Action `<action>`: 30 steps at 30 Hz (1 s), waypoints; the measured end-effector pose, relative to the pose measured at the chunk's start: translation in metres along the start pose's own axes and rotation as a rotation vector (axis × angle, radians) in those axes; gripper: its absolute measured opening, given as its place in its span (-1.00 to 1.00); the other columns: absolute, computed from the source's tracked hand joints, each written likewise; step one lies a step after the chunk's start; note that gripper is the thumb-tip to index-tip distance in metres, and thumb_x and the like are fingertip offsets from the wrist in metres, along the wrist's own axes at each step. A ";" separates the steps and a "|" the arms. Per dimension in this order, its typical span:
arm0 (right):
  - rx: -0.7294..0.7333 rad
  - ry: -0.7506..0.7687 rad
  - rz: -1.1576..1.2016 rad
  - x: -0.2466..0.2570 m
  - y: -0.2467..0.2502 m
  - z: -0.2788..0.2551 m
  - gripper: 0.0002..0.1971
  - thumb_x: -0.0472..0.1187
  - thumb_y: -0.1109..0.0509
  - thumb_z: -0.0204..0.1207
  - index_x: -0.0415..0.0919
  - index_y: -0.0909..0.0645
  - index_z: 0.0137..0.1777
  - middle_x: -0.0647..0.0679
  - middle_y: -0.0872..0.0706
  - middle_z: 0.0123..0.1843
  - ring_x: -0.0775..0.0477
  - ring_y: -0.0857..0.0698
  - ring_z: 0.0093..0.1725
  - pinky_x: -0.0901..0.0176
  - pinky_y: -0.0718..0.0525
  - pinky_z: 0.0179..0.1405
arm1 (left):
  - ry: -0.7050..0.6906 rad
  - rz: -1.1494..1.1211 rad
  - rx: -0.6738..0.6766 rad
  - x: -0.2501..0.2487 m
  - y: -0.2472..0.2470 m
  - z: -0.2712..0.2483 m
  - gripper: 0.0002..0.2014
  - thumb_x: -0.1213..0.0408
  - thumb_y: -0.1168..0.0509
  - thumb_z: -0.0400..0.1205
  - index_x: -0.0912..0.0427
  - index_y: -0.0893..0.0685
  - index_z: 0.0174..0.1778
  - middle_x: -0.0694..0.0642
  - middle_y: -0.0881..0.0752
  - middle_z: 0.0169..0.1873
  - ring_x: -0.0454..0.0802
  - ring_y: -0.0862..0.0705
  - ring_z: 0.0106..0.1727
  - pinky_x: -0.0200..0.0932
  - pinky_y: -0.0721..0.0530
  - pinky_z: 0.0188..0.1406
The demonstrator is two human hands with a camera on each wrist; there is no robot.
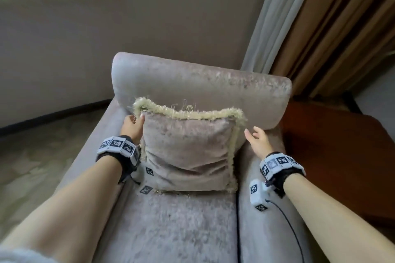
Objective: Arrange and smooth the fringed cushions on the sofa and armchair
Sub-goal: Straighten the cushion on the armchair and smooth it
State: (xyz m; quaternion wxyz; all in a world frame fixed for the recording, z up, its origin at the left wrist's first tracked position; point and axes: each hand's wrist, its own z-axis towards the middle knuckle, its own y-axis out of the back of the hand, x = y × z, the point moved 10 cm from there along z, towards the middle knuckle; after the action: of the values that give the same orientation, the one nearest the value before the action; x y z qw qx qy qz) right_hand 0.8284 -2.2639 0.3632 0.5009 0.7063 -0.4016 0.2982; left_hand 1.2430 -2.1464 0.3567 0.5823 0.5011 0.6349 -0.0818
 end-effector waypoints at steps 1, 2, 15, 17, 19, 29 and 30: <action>0.004 -0.021 0.007 -0.002 -0.006 0.010 -0.42 -0.01 -0.28 0.59 -0.24 -0.29 0.54 -0.24 -0.44 0.48 -0.18 -0.46 0.44 0.08 -0.36 0.41 | 0.017 0.025 -0.005 0.003 -0.003 0.005 -0.48 -0.02 -0.13 0.66 0.47 -0.56 0.14 0.32 -0.67 -0.01 0.29 -0.63 0.11 -0.01 -0.54 -0.04; 0.007 -0.038 0.012 -0.004 -0.012 0.020 -0.44 -0.03 -0.28 0.60 -0.26 -0.30 0.52 -0.24 -0.45 0.46 -0.18 -0.47 0.43 0.10 -0.36 0.40 | 0.031 0.045 -0.008 0.007 -0.007 0.012 -0.57 0.05 -0.11 0.70 0.43 -0.57 0.09 0.28 -0.65 -0.07 0.24 -0.62 0.07 -0.04 -0.51 -0.11; 0.030 -0.232 -0.047 -0.061 -0.079 0.110 -0.31 0.02 -0.37 0.52 -0.21 -0.20 0.57 -0.22 -0.36 0.53 -0.18 -0.41 0.49 0.04 -0.36 0.42 | 0.172 0.169 0.019 0.076 -0.073 0.090 -0.42 -0.01 -0.14 0.68 0.28 -0.27 0.52 0.29 -0.46 0.45 0.25 -0.46 0.44 0.09 -0.40 0.44; 0.017 -0.248 -0.047 -0.071 -0.087 0.117 -0.22 0.06 -0.41 0.48 -0.16 -0.12 0.60 -0.17 -0.27 0.59 -0.17 -0.32 0.55 0.00 -0.32 0.47 | 0.194 0.171 0.021 0.088 -0.076 0.110 -0.41 0.00 -0.14 0.68 0.29 -0.24 0.53 0.29 -0.43 0.47 0.25 -0.44 0.45 0.07 -0.39 0.44; 0.000 -0.254 -0.045 -0.079 -0.096 0.123 -0.13 0.10 -0.44 0.44 -0.12 -0.05 0.62 -0.13 -0.21 0.63 -0.16 -0.26 0.58 -0.04 -0.29 0.50 | 0.205 0.159 0.007 0.098 -0.079 0.126 -0.39 0.00 -0.13 0.68 0.29 -0.19 0.56 0.29 -0.39 0.49 0.24 -0.41 0.48 0.04 -0.35 0.45; -0.075 -0.290 -0.098 -0.128 -0.133 0.148 -0.01 0.13 -0.46 0.40 -0.31 0.02 0.63 -0.21 -0.11 0.65 -0.18 -0.14 0.63 -0.01 -0.14 0.61 | 0.176 -0.105 0.000 0.124 -0.105 0.175 -0.29 -0.07 -0.14 0.66 0.24 -0.07 0.62 0.20 -0.25 0.59 0.08 -0.28 0.58 -0.14 -0.25 0.48; -0.081 -0.293 -0.112 -0.131 -0.133 0.152 -0.04 0.14 -0.47 0.38 -0.35 -0.07 0.60 -0.25 -0.21 0.61 -0.21 -0.21 0.60 -0.03 -0.19 0.60 | 0.162 -0.087 0.004 0.122 -0.108 0.176 -0.31 -0.07 -0.13 0.67 0.27 -0.12 0.61 0.21 -0.28 0.57 0.08 -0.30 0.57 -0.15 -0.27 0.46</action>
State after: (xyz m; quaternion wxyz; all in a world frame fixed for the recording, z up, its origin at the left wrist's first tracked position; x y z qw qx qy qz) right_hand 0.8813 -2.3493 0.1448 0.4808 0.7428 -0.4420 0.1473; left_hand 1.3015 -2.2534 0.1505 0.5239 0.4792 0.7010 -0.0677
